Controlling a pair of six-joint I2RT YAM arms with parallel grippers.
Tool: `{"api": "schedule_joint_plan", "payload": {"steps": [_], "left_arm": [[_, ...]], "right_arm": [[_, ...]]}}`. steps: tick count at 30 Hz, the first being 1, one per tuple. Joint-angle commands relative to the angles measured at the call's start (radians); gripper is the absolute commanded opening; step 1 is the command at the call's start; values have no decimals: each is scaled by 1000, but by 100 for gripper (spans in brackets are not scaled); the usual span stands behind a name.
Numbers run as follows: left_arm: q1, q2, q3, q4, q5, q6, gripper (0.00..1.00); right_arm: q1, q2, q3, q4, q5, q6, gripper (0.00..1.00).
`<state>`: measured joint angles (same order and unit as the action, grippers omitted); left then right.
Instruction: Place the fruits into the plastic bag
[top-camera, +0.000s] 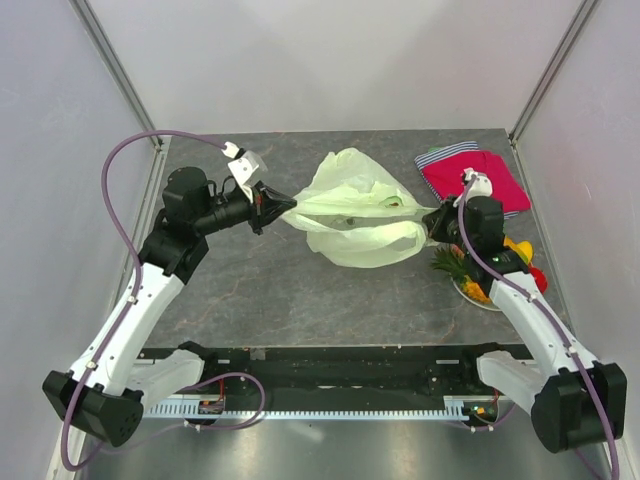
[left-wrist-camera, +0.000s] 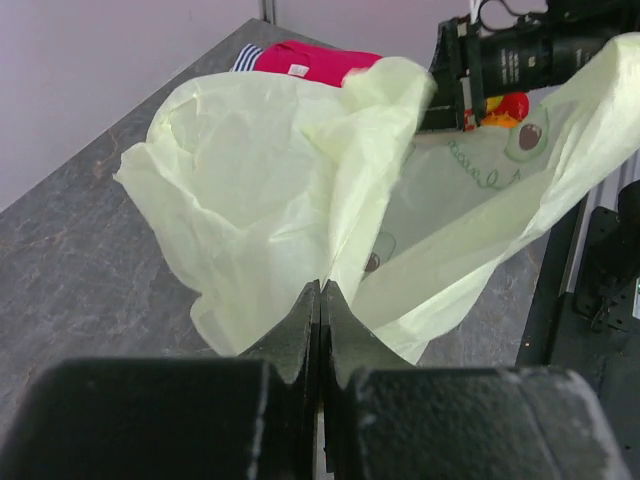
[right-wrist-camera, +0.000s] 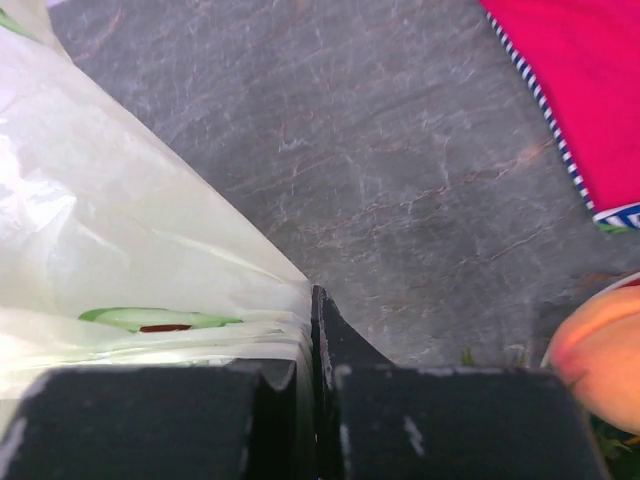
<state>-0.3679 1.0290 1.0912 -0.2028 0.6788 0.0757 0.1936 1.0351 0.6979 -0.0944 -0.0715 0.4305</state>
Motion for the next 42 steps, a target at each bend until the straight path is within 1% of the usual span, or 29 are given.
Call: {"api": "schedule_joint_plan", "payload": {"steps": [1,3,4,5,7,8,10,11,12,13,14,15,17,20,22,23,25,26,27,28,29,32,38,42], "left_arm": [[27,-32,36,3,-48,39,2],[27,-8,50,9,7,20,2],[26,24,58,13,33,10,1],[26,40,71,19,75,-3,1],[26,90,87,28,109,-36,2],[24,103,96,32,131,-46,2],[21,126,96,39,137,-57,2],[21,141,95,39,142,-57,2],[21,146,93,40,145,-56,2],[21,149,84,39,166,-53,2],[21,157,81,40,185,-44,2],[23,160,78,40,201,-44,2],[23,166,69,37,257,-36,2],[23,172,59,19,289,-25,2],[23,177,55,10,307,-22,2],[23,178,55,6,314,-21,2],[23,178,52,0,321,-22,2],[23,180,52,-4,321,-21,2],[23,178,53,-7,321,-17,2],[23,181,58,-12,323,-16,2],[23,181,58,-18,323,-14,2],[23,183,59,-26,321,-11,1],[23,200,67,-37,300,-8,1],[23,201,68,-55,252,10,2]], "right_arm": [[-49,-46,43,-134,64,-49,0],[-48,-50,29,-122,20,-26,0],[-48,-50,17,-105,-49,-12,0],[-45,-50,3,-87,-91,19,3],[-34,-63,-50,-25,-145,39,9],[-28,-69,-66,-13,-146,42,17],[-19,-95,-84,-21,-146,22,29],[-19,-118,-83,-31,-143,-8,41],[-16,-131,-69,-63,-140,-28,48],[-17,-147,-58,-83,-139,-48,62],[-17,-176,-46,-125,-131,-71,67],[-16,-188,-19,-143,-131,-123,70],[-10,-228,6,-175,-131,-166,78],[13,-268,22,-157,-143,-199,83],[55,-282,11,-124,-149,-197,86],[97,-293,-1,-84,-152,-197,87],[153,-297,-12,-48,-125,-219,89],[185,-287,-12,-29,-107,-236,89],[246,-276,-6,-22,-90,-246,89],[274,-261,5,-21,-64,-268,89],[321,-218,23,-18,-51,-274,89],[395,-147,54,11,-30,-291,89],[522,-73,98,73,-33,-294,89],[569,-67,114,71,-34,-268,88]]}}
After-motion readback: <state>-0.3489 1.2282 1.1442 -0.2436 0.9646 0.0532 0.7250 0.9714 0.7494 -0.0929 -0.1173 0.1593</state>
